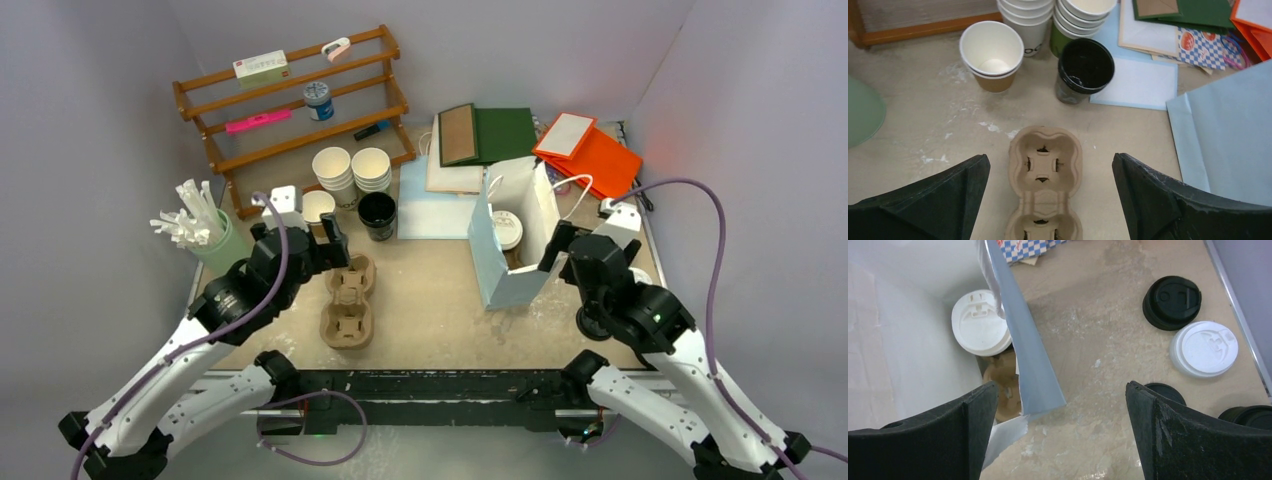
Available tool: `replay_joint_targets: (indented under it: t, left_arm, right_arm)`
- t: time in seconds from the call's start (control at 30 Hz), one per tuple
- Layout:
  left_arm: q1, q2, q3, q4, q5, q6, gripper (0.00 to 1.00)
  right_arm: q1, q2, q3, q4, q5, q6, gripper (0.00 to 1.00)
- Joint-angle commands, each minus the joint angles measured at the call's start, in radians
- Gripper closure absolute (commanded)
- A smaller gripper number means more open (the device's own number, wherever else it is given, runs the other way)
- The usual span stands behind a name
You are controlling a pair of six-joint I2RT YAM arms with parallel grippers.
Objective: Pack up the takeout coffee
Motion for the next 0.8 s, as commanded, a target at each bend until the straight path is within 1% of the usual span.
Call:
replay_joint_targets:
  t: [0.0,0.1,0.17,0.27,0.37,0.43,0.5,0.57,0.63,0.67,0.73,0.77]
  left_arm:
    - [0.082,-0.043,-0.018,-0.008,-0.017,-0.037,0.00]
    - [0.089,-0.028,0.008,-0.018,-0.036,0.031,0.00]
    - [0.088,-0.020,0.029,-0.021,-0.064,0.080,0.00]
    - [0.089,-0.012,0.050,-0.024,-0.100,0.127,0.00]
    - [0.090,0.004,0.047,-0.047,-0.116,0.099,0.00]
    - [0.092,0.010,0.036,-0.056,-0.098,0.052,0.00]
    - [0.092,0.017,0.032,-0.046,-0.063,0.024,0.00]
    - [0.093,0.033,0.048,-0.041,-0.052,0.018,0.00]
    - [0.093,0.053,0.078,-0.039,-0.064,0.033,0.00]
    - [0.092,0.061,0.096,-0.035,-0.072,0.053,0.00]
    - [0.093,0.082,0.146,-0.029,-0.088,0.098,0.00]
    - [0.093,0.091,0.173,-0.025,-0.098,0.120,0.00]
  right_arm:
    - [-0.003,-0.054,0.028,0.099,0.122,0.024,0.02]
    - [-0.003,-0.042,0.095,0.076,0.195,-0.069,0.02]
    - [-0.003,-0.051,0.122,0.074,0.213,-0.113,0.02]
    - [-0.003,-0.053,0.161,0.031,0.207,-0.116,0.02]
    - [-0.003,-0.009,0.188,0.017,0.131,-0.127,0.01]
    - [-0.003,0.045,0.212,0.010,0.070,-0.107,0.01]
    - [-0.004,0.083,0.234,0.064,0.043,-0.123,0.02]
    - [-0.014,0.133,0.279,0.124,0.028,-0.189,0.01]
    - [-0.070,0.214,0.370,0.146,-0.040,-0.266,0.01]
    - [-0.126,0.266,0.426,0.149,-0.113,-0.289,0.01]
    - [-0.310,0.367,0.559,0.140,-0.339,-0.350,0.01]
    - [-0.430,0.418,0.622,0.132,-0.467,-0.355,0.01]
